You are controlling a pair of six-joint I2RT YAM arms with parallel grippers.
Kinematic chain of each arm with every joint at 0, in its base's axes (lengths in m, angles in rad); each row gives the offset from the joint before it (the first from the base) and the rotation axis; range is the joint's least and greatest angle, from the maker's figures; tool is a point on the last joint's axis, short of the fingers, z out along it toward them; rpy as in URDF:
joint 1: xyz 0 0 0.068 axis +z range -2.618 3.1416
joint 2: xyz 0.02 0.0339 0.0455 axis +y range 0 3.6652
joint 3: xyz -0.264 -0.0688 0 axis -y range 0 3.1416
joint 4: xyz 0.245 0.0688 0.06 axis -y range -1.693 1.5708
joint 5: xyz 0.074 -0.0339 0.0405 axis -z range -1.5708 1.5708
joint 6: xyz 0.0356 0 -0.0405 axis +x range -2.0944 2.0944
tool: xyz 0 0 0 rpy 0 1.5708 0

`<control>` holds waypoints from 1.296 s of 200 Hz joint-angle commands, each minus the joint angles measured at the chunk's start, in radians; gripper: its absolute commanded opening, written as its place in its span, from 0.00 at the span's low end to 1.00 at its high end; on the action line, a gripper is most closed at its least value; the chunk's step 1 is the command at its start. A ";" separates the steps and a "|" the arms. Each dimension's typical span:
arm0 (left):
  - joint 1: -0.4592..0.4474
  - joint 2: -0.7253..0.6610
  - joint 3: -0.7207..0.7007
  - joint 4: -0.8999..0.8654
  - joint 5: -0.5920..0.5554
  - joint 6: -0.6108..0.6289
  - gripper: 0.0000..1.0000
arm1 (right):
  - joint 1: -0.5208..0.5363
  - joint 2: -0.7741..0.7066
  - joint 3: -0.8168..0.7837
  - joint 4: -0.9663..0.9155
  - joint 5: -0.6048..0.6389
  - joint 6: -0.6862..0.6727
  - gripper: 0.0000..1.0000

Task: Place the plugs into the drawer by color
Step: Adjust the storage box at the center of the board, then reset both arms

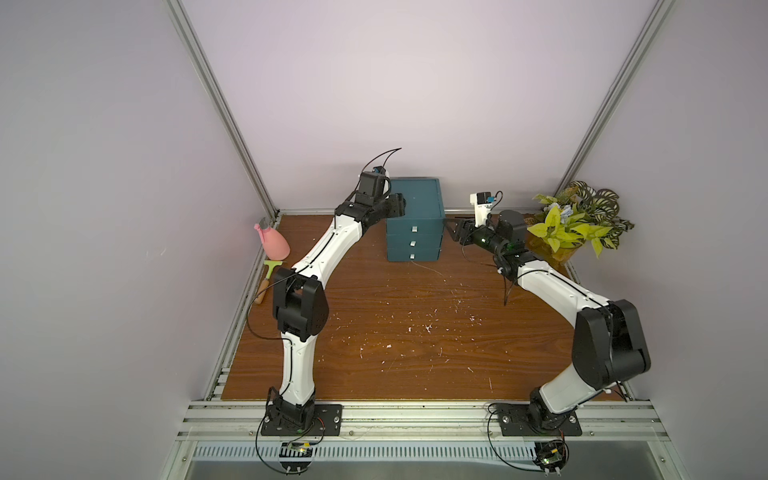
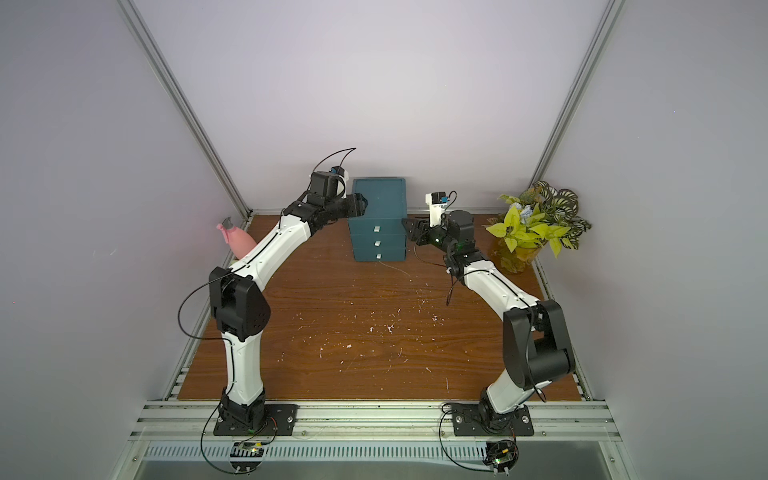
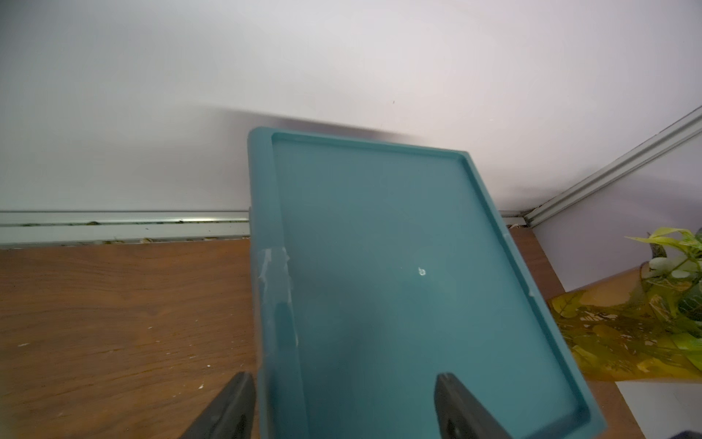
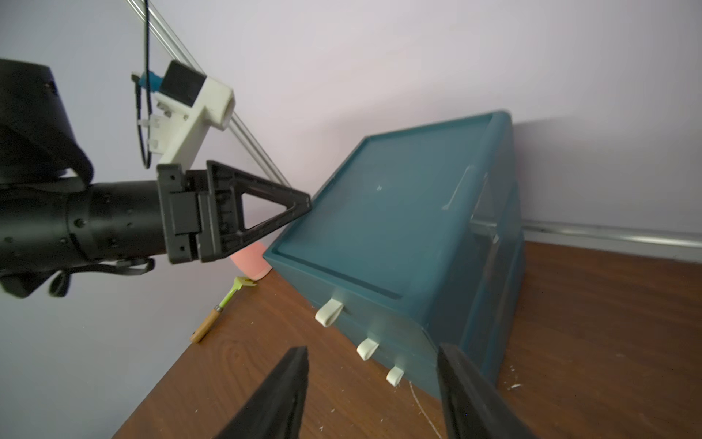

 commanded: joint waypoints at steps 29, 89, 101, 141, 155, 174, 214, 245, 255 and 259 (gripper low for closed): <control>-0.022 -0.522 -0.557 0.354 -0.253 0.171 0.94 | 0.017 -0.343 -0.383 0.106 0.290 -0.106 0.74; 0.037 -0.985 -1.698 1.236 -0.503 0.519 0.91 | 0.019 -0.370 -0.912 0.606 0.790 -0.469 0.93; 0.117 -0.939 -1.765 1.250 -0.494 0.468 0.92 | 0.013 -0.293 -0.951 0.754 0.835 -0.495 0.98; 0.332 -0.641 -1.727 1.413 -0.272 0.499 0.91 | -0.041 -0.062 -1.002 1.108 0.900 -0.483 0.99; 0.376 -0.592 -1.668 1.355 -0.175 0.482 0.95 | -0.160 -0.080 -0.965 0.966 0.662 -0.398 0.99; 0.396 -0.544 -1.597 1.273 -0.152 0.465 0.97 | -0.185 0.008 -0.940 1.027 0.656 -0.375 1.00; 0.396 -0.599 -1.678 1.394 -0.175 0.402 0.98 | -0.222 -0.009 -0.903 0.925 0.594 -0.347 1.00; 0.392 -0.470 -1.792 1.724 -0.253 0.342 0.98 | -0.221 0.002 -0.907 0.954 0.587 -0.360 1.00; 0.376 -0.415 -1.767 1.782 -0.265 0.367 0.98 | -0.221 0.001 -0.907 0.950 0.587 -0.359 1.00; 0.373 -0.425 -1.749 1.723 -0.263 0.373 0.98 | -0.221 0.002 -0.906 0.950 0.586 -0.359 1.00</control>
